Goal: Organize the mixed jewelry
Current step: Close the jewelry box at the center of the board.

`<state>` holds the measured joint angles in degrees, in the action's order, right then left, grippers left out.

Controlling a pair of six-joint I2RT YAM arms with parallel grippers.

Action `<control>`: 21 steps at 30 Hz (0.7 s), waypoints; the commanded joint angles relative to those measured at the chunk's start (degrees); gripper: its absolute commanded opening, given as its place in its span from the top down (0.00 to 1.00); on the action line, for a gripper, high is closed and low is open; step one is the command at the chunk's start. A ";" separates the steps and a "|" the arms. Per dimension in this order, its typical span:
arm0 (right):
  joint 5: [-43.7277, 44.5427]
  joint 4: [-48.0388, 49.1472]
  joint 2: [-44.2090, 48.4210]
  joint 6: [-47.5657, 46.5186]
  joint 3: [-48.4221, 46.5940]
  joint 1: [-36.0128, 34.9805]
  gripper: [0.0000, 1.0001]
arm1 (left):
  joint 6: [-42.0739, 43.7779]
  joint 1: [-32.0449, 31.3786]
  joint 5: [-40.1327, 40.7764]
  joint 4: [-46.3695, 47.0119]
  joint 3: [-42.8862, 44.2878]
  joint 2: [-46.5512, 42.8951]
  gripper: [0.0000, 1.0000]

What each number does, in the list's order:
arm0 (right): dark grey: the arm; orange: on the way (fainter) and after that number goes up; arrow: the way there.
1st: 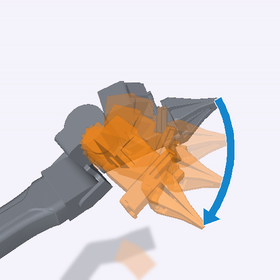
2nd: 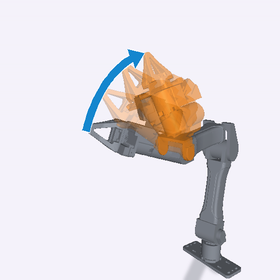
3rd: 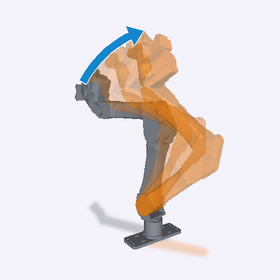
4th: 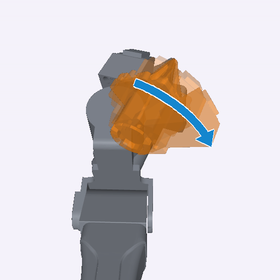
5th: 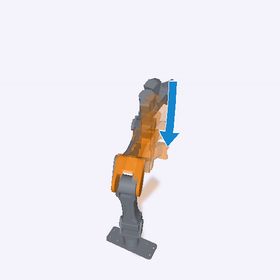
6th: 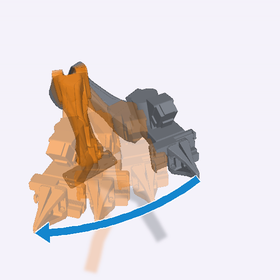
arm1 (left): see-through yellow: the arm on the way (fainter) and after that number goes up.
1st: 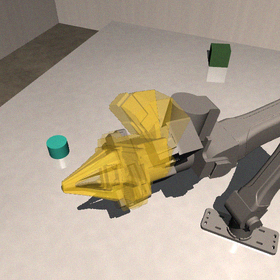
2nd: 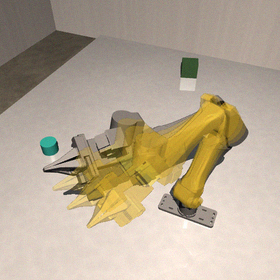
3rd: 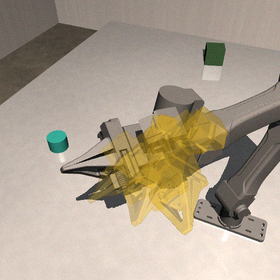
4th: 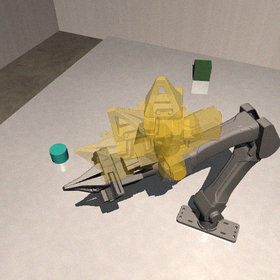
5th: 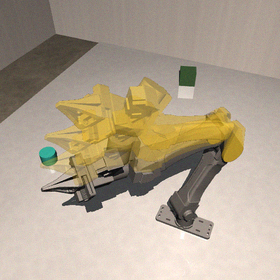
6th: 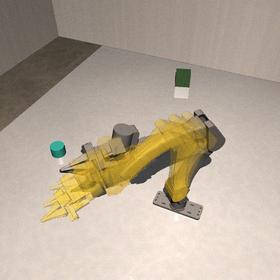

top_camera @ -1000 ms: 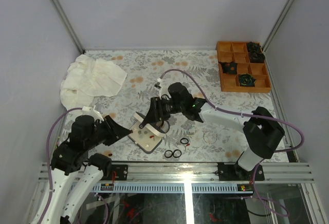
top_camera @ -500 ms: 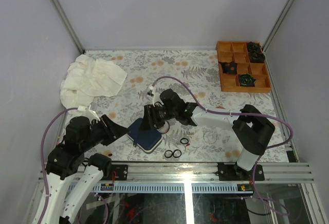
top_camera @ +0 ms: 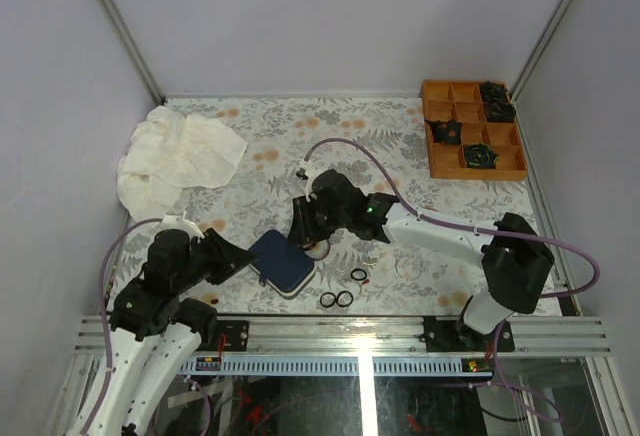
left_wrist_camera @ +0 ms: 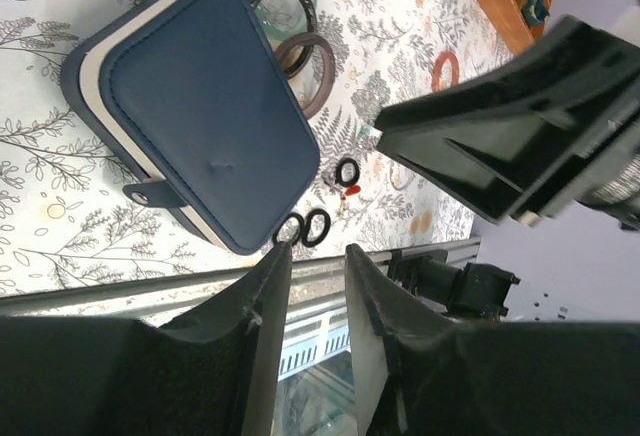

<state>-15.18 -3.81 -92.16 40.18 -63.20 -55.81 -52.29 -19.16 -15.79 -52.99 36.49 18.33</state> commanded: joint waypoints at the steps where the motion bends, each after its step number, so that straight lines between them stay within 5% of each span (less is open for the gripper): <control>1: 10.91 -11.70 -1.91 -7.66 -8.33 -3.28 0.62 | -3.57 -0.27 2.88 8.71 -3.99 -1.89 0.74; 7: 21.85 -21.48 -9.05 -11.51 -17.44 -8.23 0.59 | -7.29 -0.28 6.86 12.48 -10.64 -3.00 0.80; 21: 21.18 -19.18 -22.53 -9.31 -19.25 -13.51 0.56 | -11.88 -0.27 11.79 12.04 -16.51 -2.59 0.87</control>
<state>3.75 -22.52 -109.25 29.69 -80.03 -68.12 -62.57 -19.16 -6.20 -44.60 21.34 12.88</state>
